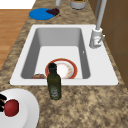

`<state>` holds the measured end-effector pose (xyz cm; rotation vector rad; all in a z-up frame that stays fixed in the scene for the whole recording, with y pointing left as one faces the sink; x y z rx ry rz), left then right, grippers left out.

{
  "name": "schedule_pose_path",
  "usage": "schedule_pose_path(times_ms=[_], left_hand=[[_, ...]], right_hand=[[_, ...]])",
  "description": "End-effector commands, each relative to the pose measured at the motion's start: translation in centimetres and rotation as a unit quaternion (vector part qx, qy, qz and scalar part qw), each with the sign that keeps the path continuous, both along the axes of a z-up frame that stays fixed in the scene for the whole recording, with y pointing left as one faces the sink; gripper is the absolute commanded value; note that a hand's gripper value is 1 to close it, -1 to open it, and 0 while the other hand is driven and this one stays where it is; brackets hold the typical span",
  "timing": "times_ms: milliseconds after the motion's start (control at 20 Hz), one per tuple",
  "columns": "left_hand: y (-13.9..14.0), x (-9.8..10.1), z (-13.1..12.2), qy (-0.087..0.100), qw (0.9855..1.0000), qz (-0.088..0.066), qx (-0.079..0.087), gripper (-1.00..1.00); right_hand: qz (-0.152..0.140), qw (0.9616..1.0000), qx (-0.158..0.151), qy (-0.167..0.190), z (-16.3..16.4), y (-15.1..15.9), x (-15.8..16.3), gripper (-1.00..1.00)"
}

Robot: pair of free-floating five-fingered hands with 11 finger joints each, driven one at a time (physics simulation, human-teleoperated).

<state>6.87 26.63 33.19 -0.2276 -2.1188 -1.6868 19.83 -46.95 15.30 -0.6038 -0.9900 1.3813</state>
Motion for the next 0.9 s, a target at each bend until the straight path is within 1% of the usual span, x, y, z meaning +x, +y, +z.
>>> schedule_pose_path(times_ms=[0,50,100,300,650,750,850], left_hand=[[0.0,0.0,0.0,0.0,1.0,0.0,0.0,0.0],[0.0,0.0,0.0,0.0,1.0,0.0,0.0,0.0],[0.0,0.0,0.0,0.0,1.0,0.0,0.0,0.0],[0.0,0.0,0.0,0.0,1.0,0.0,0.0,0.0],[0.0,0.0,0.0,0.0,1.0,0.0,0.0,0.0],[0.0,0.0,0.0,0.0,1.0,0.0,0.0,0.0],[0.0,0.0,0.0,0.0,1.0,0.0,0.0,0.0]], right_hand=[[0.0,1.0,-0.001,0.0,0.0,0.1,0.0,-1.0],[0.002,0.9999,0.01,0.0,0.2,0.1,0.0,-1.0],[0.007,0.9999,0.007,-0.005,0.4,0.2,0.0,-1.0],[0.007,0.9996,0.001,-0.028,0.9,0.3,0.4,-1.0],[0.009,0.9995,0.0,-0.032,1.1,0.2,0.2,-1.0],[0.01,0.9999,-0.001,-0.01,1.1,0.2,0.4,-1.0],[0.012,0.9998,-0.004,0.014,2.8,0.2,1.4,-1.0]])
